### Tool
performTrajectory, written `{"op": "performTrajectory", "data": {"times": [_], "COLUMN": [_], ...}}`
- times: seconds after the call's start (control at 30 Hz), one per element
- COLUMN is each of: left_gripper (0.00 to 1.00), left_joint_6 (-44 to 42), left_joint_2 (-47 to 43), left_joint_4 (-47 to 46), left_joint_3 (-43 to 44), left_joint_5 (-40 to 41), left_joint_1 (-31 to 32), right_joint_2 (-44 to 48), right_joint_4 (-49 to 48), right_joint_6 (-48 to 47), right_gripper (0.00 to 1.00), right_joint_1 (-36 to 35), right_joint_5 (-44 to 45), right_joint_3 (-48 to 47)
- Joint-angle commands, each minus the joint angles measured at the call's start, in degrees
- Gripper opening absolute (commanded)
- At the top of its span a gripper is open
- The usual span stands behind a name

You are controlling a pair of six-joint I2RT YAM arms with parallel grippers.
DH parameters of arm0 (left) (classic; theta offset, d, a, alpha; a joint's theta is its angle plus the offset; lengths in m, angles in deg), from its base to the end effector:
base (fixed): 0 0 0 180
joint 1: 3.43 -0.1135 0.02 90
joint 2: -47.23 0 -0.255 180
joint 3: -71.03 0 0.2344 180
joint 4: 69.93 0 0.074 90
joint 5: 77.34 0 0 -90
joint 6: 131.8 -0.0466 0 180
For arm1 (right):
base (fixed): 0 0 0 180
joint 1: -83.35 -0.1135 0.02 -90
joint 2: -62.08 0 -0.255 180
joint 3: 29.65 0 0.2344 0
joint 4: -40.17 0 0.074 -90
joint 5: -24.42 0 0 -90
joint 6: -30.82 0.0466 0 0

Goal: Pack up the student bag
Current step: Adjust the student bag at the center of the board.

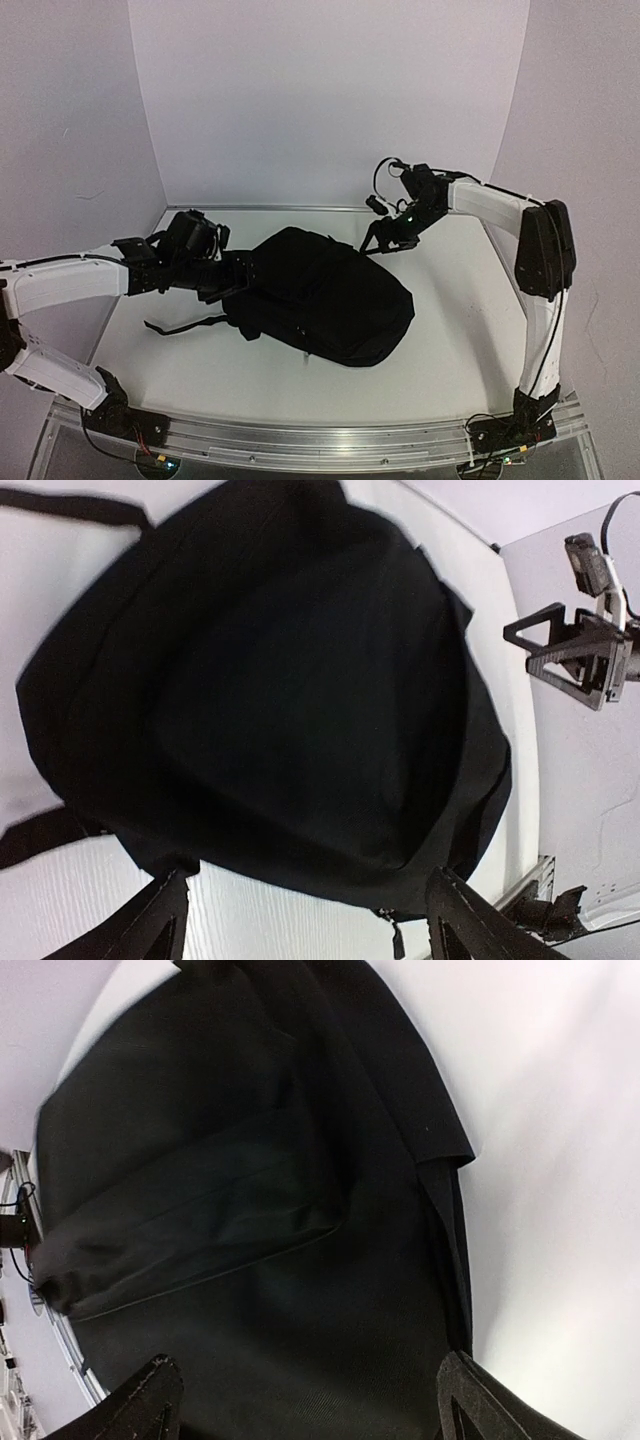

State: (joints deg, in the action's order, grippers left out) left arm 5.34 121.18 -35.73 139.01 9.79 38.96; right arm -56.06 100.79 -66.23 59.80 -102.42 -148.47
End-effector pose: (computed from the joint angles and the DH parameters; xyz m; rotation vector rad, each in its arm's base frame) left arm 0.2013 -0.1869 0.2564 -0.0724 2.4263 -0.8371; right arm 0.3834 0.1976 0.2448 -0.8970 2.4106 0.9431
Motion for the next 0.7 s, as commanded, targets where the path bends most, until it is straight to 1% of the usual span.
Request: {"op": "performTrajectory", "data": {"times": [0.0,0.07,0.17,0.23,0.3,0.37,0.47,0.53,0.57,0.6,0.67], "left_gripper": [0.82,0.81,0.79,0.76,0.73,0.7,0.66,0.63,0.63,0.63,0.65], "left_joint_6": [8.77,10.36,11.75,10.87,8.37,5.15,1.14,-0.61,-1.49,-3.15,-7.71], "left_joint_2": [-0.4,0.79,3.4,5.84,8.74,13.03,18.35,19.37,19.28,19.11,18.43], "left_joint_4": [-4.49,-6.11,-10.16,-12.32,-12.52,-11.28,-10.08,-10.07,-10.86,-10.91,-6.7], "left_joint_3": [-6.37,-7.52,-8.89,-7.94,-4.59,0.89,7.59,10.45,10.82,11.2,13.11], "left_joint_5": [0.86,1.03,0.09,0.28,1.03,1.15,-1.58,-3.69,-4.93,-6.02,-5.14], "left_joint_1": [3.4,5.05,6.04,6.05,5.84,4.85,1.13,-1.95,-3.25,-4.38,-4.93], "right_joint_2": [-5.43,-6.83,-6.97,-5.44,-2.83,1.3,7.39,10.96,13.11,14.44,17.71], "right_joint_4": [0.96,0.89,0.85,0.71,0.45,0.11,-0.34,-0.27,-0.19,-0.14,-0.1], "right_joint_6": [1.91,2.35,2.5,2.3,1.91,1.32,0.44,-0.49,-1.02,-1.19,-1.62], "right_gripper": [0.87,0.85,0.75,0.67,0.57,0.46,0.34,0.26,0.25,0.27,0.36], "right_joint_1": [-0.57,-0.61,-1.03,-1.15,-1.17,-1.22,-2.33,-4.93,-6.05,-7.24,-7.74], "right_joint_5": [-2.01,-4.32,-8.11,-10.51,-12.1,-13.66,-16.24,-16.93,-17.44,-18.39,-18.1], "right_joint_3": [-4.03,-3.28,0.08,3.98,8.69,13.32,21.68,26.48,28.93,30.01,30.65]}}
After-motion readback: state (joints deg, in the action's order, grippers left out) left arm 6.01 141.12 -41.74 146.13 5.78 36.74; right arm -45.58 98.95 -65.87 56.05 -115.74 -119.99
